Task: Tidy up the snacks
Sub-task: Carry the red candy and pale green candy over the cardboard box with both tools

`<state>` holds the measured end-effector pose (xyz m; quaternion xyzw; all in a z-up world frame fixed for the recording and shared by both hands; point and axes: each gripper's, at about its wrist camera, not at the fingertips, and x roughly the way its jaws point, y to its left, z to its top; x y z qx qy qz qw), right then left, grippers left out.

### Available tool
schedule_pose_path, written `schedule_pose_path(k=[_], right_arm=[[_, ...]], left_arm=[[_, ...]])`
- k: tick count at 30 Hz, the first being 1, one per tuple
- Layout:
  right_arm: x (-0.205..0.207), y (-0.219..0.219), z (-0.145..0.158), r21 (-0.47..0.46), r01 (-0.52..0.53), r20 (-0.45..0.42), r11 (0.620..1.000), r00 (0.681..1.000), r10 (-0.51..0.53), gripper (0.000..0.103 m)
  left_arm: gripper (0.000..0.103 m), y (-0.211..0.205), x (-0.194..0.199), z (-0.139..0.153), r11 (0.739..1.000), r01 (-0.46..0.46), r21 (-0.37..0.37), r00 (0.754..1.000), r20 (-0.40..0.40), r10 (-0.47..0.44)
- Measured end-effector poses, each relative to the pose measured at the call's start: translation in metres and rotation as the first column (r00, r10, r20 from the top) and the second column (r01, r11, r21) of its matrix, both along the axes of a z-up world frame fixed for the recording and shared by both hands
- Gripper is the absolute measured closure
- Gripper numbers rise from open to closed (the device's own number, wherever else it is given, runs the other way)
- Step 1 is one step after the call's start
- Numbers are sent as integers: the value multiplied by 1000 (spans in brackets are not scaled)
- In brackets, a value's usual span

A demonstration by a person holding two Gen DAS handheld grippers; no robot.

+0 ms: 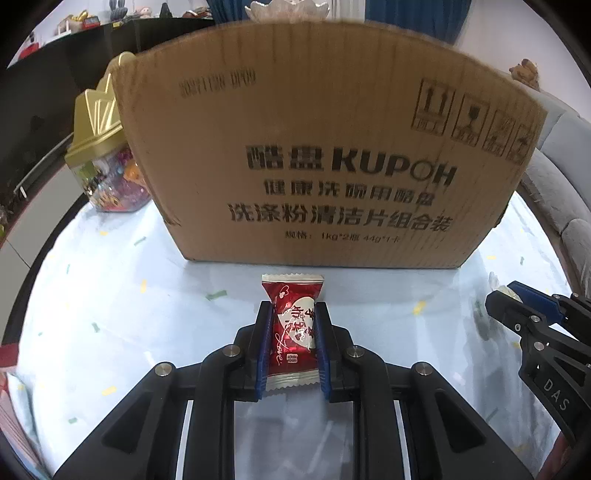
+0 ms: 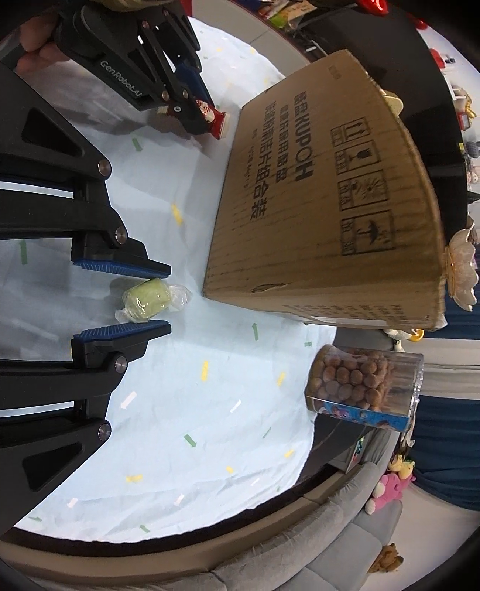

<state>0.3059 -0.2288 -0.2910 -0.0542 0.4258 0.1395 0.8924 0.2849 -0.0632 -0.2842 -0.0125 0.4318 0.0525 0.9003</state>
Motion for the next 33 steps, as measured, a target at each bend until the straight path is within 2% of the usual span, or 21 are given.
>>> schedule_pose_path(k=[16,33], right_arm=[[-33,10,47,-30,30,55,999,998,-28,78],[-68,31,97,-31,60,76,998,995,-57,78]], left_arm=[[81,3,-33,53,999,37,9,999,16,-37],[81,31,-60,99,998,67,-17,997,38,-67]])
